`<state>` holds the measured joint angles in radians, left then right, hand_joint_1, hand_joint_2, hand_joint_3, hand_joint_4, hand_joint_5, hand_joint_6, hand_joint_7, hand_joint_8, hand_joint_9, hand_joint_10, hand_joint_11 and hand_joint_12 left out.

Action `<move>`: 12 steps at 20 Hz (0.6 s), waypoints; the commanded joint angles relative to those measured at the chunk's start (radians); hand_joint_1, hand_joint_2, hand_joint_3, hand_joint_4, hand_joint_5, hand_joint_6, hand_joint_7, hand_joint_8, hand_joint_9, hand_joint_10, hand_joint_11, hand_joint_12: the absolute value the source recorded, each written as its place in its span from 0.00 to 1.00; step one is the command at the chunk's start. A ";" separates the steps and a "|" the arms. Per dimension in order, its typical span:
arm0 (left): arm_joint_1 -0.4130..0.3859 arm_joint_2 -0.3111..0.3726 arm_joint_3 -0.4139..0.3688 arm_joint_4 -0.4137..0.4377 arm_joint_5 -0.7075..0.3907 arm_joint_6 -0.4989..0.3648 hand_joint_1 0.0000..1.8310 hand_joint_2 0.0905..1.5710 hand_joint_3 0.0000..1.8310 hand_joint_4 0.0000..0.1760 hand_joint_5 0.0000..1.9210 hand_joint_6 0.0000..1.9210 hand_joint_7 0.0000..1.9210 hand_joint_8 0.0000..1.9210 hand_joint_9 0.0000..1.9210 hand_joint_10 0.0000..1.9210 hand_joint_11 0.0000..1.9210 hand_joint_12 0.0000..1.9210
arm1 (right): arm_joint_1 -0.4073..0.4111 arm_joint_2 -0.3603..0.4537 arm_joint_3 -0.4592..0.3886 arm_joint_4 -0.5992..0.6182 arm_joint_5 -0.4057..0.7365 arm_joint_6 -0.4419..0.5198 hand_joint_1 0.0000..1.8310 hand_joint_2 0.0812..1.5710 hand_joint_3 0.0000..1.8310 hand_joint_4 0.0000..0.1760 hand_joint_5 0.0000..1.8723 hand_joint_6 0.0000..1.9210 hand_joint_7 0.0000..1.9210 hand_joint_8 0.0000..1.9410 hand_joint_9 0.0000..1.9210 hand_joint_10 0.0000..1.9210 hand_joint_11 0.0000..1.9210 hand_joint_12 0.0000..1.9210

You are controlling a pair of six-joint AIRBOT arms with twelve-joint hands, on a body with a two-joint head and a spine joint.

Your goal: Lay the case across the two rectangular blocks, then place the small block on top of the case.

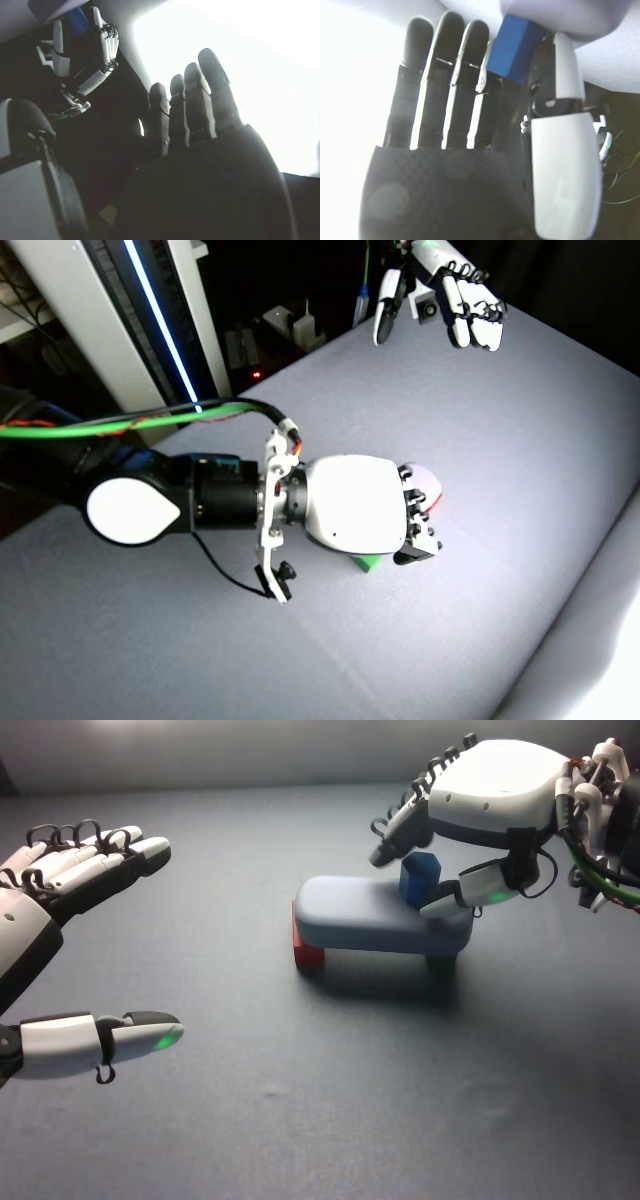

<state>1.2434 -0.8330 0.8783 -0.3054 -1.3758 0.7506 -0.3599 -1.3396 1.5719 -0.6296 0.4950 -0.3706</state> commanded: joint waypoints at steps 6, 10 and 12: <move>-0.009 -0.002 0.006 0.007 -0.124 -0.009 0.43 0.55 0.00 0.16 0.13 0.00 0.09 0.00 0.10 0.00 0.00 0.37 | 0.016 0.004 -0.021 0.045 0.105 -0.004 0.44 0.57 0.00 0.45 0.05 0.00 0.10 0.00 0.11 0.00 0.00 0.38; -0.008 -0.003 0.002 0.006 -0.130 -0.009 0.43 0.55 0.00 0.20 0.13 0.00 0.09 0.00 0.09 0.00 0.00 0.34 | 0.015 0.042 -0.049 0.130 0.196 -0.004 0.40 0.55 0.00 0.73 0.00 0.00 0.07 0.00 0.04 0.00 0.00 0.18; -0.007 -0.002 0.000 0.005 -0.139 -0.009 0.43 0.54 0.00 0.22 0.13 0.00 0.08 0.00 0.08 0.00 0.00 0.34 | 0.005 0.104 -0.098 0.182 0.253 -0.039 0.34 0.55 0.00 0.77 0.00 0.00 0.05 0.00 0.01 0.00 0.00 0.04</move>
<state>1.2434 -0.8330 0.8783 -0.3080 -1.3819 0.7494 -0.3714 -1.2194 1.4475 -0.4641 0.6399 -0.4278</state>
